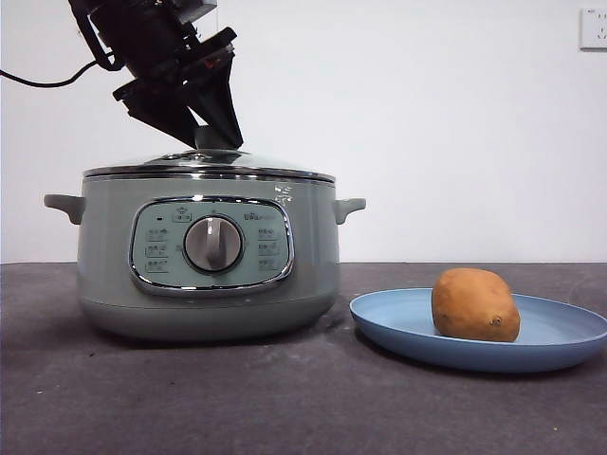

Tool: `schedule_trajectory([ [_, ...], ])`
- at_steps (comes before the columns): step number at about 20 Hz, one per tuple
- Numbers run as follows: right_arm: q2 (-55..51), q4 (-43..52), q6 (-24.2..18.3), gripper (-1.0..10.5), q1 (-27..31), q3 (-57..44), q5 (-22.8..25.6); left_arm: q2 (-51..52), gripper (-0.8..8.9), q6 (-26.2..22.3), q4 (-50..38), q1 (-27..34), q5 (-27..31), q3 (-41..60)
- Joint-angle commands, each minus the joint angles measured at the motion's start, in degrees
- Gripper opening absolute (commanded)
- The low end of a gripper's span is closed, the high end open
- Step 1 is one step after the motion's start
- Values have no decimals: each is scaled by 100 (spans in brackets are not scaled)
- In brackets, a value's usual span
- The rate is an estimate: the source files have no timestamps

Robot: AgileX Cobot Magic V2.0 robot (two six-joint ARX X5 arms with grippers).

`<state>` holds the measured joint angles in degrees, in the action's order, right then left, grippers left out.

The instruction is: Take the potato out from the steamer,put the potato on the plate,close the lid

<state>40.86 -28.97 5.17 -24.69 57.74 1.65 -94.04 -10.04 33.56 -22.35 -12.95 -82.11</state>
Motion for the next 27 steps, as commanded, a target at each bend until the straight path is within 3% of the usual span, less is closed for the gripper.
schedule_trajectory([
  [1, -9, -109, -13, 630, -2, 31, 9, -2, 363, -28, 55, -20, -57, -70],
  [2, -7, -146, -11, 630, -7, 31, -13, 0, 482, -28, 83, -20, -59, -70],
  [3, -2, -192, -11, 630, -11, 31, -24, 0, 515, -28, 101, -20, -57, -70],
  [9, 0, -597, -9, 630, -13, 33, -44, 142, 512, -2, 142, -20, -59, -79],
  [14, 0, -966, 59, 630, -20, 33, -520, 721, 512, 227, 304, -20, -92, -79],
  [17, 0, -1263, 149, 629, -20, 33, -1049, 1298, 512, 293, 883, -20, -114, -79],
  [23, 2, -2061, 247, 625, -20, 33, -2343, 2411, 498, 297, 2586, -20, -883, -79],
  [24, 0, -2194, 256, 621, -20, 33, -2500, 2570, 489, 295, 2861, -20, -903, -79],
  [25, 0, -2310, 260, 583, -20, 33, -2581, 2686, 417, 295, 3073, -20, -968, -79],
  [27, 0, -2538, 280, 407, -20, 33, -2577, 2865, 198, 295, 3429, -20, -992, -79],
])
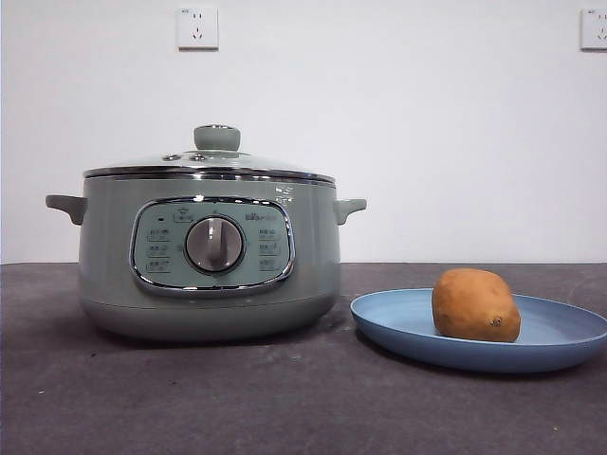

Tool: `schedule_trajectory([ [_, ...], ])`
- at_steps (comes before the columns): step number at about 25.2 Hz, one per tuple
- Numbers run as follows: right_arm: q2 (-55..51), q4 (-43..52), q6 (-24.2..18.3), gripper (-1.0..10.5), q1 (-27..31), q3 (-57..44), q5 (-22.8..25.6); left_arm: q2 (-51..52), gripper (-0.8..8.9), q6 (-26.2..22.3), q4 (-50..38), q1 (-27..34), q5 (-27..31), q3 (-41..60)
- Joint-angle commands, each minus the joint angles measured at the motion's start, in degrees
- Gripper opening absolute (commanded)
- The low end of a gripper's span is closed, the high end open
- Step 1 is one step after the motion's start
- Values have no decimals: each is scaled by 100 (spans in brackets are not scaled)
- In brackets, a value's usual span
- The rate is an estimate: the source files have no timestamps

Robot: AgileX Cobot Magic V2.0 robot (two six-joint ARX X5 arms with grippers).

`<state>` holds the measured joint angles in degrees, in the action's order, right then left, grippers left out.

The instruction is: Take the potato out from the steamer,put the potato on the plate,close the lid

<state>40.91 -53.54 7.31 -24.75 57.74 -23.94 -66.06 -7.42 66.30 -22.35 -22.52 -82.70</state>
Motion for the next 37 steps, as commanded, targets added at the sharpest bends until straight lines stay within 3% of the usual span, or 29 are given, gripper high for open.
schedule_trajectory([
  [1, -4, -184, 66, 259, -13, 33, -15, 129, 76, 31, 306, -20, -35, -20],
  [2, -4, -234, 55, 159, -13, 33, -13, 160, 6, 28, 378, -20, -35, -20],
  [4, -4, -273, 55, -29, -13, 33, -13, 203, -9, 7, 494, -20, -35, -20],
  [37, -4, -247, 55, 1, -11, 33, 26, 229, -8, -142, 192, 15, 50, -17],
])
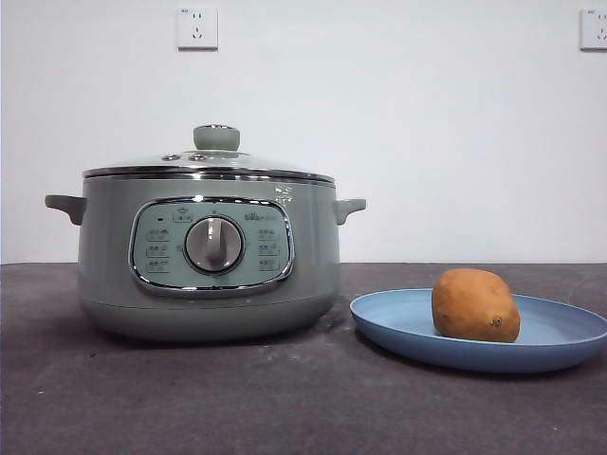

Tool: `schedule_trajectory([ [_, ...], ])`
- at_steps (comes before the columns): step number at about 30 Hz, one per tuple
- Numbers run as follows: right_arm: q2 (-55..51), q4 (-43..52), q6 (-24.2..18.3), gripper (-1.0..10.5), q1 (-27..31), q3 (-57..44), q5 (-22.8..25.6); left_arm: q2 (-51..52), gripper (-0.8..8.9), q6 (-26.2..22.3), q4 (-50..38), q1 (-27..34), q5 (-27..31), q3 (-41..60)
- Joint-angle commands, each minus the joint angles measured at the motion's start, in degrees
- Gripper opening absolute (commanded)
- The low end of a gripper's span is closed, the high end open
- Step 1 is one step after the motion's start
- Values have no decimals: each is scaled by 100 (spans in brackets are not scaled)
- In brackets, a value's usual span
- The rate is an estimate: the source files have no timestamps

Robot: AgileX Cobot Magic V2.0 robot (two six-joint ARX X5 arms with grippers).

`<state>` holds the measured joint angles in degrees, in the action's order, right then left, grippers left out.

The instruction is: Take the potato out from the steamer,put the potato on the plate,close the lid

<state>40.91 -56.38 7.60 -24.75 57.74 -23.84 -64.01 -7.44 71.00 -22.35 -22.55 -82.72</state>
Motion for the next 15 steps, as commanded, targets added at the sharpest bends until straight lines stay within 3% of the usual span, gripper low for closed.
schedule_trajectory([
  [1, -4, 37, 26, 1, -11, 33, 15, 79, -8, -245, -520, 81, 109, -15],
  [4, -4, 37, 26, 1, -11, 33, 15, 291, -3, -501, -1434, 420, 133, -11],
  [9, -4, 39, 26, 1, -11, 33, 15, 903, -3, -496, -2459, 1187, 131, 186],
  [15, -4, 39, 26, 1, -11, 33, 15, 2063, -3, -476, -4323, 2079, 175, 1652],
])
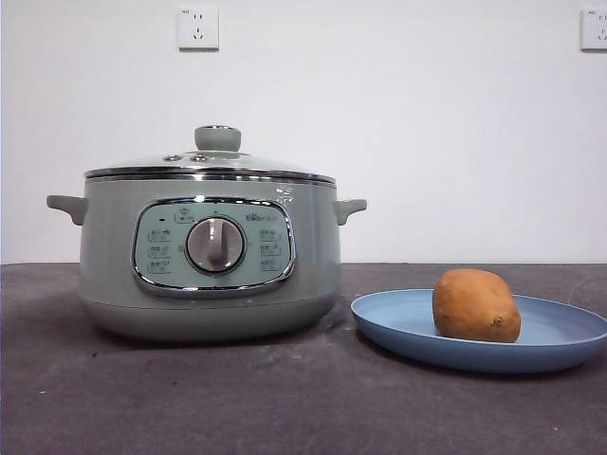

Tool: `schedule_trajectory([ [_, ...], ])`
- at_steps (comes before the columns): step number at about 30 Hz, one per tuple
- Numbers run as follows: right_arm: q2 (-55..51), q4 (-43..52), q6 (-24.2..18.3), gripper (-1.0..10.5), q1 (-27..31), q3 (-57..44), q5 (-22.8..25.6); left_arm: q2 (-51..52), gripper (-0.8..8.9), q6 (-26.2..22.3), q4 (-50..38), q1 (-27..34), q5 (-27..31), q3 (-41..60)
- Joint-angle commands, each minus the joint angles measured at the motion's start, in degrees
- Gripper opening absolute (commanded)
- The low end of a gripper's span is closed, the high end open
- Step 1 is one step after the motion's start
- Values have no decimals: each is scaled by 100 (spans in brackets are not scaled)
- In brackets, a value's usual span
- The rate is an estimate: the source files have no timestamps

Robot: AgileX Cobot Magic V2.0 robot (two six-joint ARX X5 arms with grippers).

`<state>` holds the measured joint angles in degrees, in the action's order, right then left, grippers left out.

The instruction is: Take the potato out from the steamer,put the potato on the plate,close the lid

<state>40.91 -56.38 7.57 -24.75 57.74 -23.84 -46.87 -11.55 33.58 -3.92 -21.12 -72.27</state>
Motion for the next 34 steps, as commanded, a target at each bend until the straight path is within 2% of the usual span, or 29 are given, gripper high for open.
schedule_trajectory([
  [1, -4, 39, 28, 1, -11, 33, 15, 549, -3, -66, -868, 341, 63, 914],
  [5, -4, 39, 28, 1, -11, 33, 15, 1386, -3, -46, -1958, 612, 420, 2323],
  [9, -4, 37, 28, 1, -11, 33, 15, 2107, -3, -24, -2638, 706, 476, 3606],
  [17, -4, 39, 28, 1, -11, 33, 15, 3272, -3, 48, -3235, 732, 828, 5552],
  [23, -4, 39, 28, 1, -11, 33, 15, 3849, -3, 131, -3222, 732, 1204, 6387],
  [34, -4, 39, 28, 1, -11, 33, 15, 4478, -3, 144, -3056, 737, 1222, 7062],
])
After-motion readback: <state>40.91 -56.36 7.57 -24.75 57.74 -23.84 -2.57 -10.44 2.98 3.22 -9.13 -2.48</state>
